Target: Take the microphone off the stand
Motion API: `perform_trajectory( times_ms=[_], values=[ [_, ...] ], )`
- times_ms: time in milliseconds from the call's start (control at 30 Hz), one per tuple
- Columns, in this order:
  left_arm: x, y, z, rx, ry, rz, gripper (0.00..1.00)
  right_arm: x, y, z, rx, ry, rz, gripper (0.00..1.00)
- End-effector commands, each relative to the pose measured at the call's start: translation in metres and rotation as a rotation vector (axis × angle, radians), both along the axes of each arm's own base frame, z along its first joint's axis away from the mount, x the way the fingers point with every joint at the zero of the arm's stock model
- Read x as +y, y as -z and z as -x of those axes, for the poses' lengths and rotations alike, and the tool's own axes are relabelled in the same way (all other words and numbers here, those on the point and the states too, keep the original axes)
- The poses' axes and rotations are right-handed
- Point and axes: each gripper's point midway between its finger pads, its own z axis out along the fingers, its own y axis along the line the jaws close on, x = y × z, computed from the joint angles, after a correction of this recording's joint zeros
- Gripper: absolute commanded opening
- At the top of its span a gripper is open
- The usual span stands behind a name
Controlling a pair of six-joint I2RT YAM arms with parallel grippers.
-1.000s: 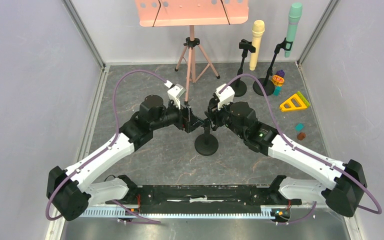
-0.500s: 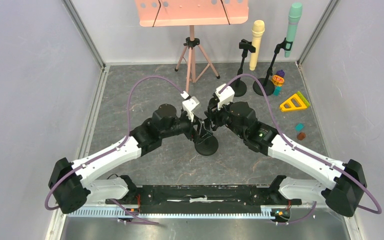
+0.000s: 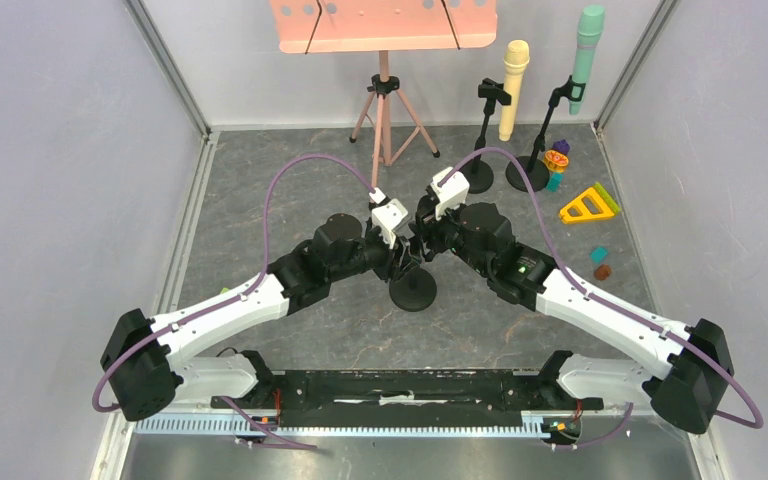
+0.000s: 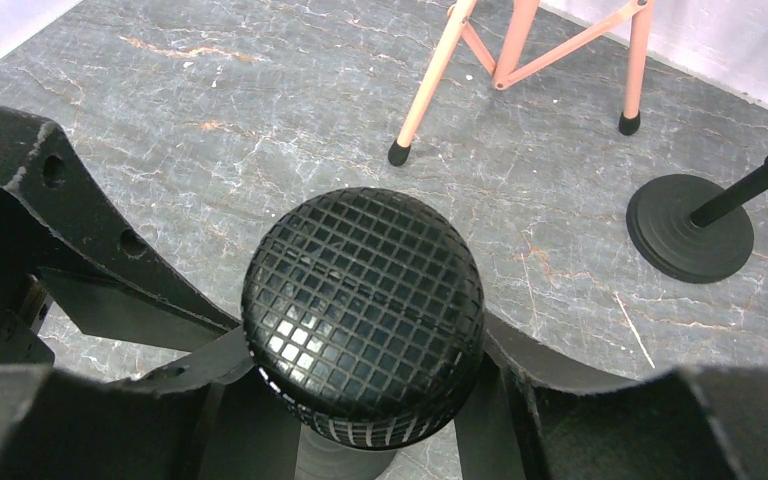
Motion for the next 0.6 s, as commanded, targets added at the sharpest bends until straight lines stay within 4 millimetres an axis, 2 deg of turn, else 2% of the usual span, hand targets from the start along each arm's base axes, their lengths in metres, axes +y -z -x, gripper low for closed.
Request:
perform_trajectory(
  times_ms=[0, 100, 233, 300, 433, 567],
  values=[
    [0.002, 0.001, -0.005, -0.044, -0.009, -0.019, 0.51, 0.004, -0.016, 0.002, -0.022, -0.018, -0.036, 0.35],
    [0.002, 0.005, -0.004, -0.035, -0.01, -0.029, 0.46, 0.004, -0.012, 0.003, -0.019, -0.018, -0.038, 0.52],
    [0.003, 0.008, -0.004, -0.028, -0.01, -0.038, 0.4, -0.001, -0.017, 0.005, -0.042, -0.016, -0.05, 0.59],
    [0.002, 0.01, -0.003, -0.025, -0.004, -0.047, 0.37, -0.006, -0.022, 0.004, -0.056, -0.014, -0.043, 0.62],
    [0.002, 0.013, -0.004, -0.019, -0.002, -0.058, 0.27, 0.0, -0.034, 0.01, -0.093, -0.093, -0.04, 0.68],
    [-0.001, 0.015, -0.002, -0.015, 0.017, -0.062, 0.18, -0.008, -0.033, 0.006, -0.1, -0.095, -0.04, 0.65]
  ],
)
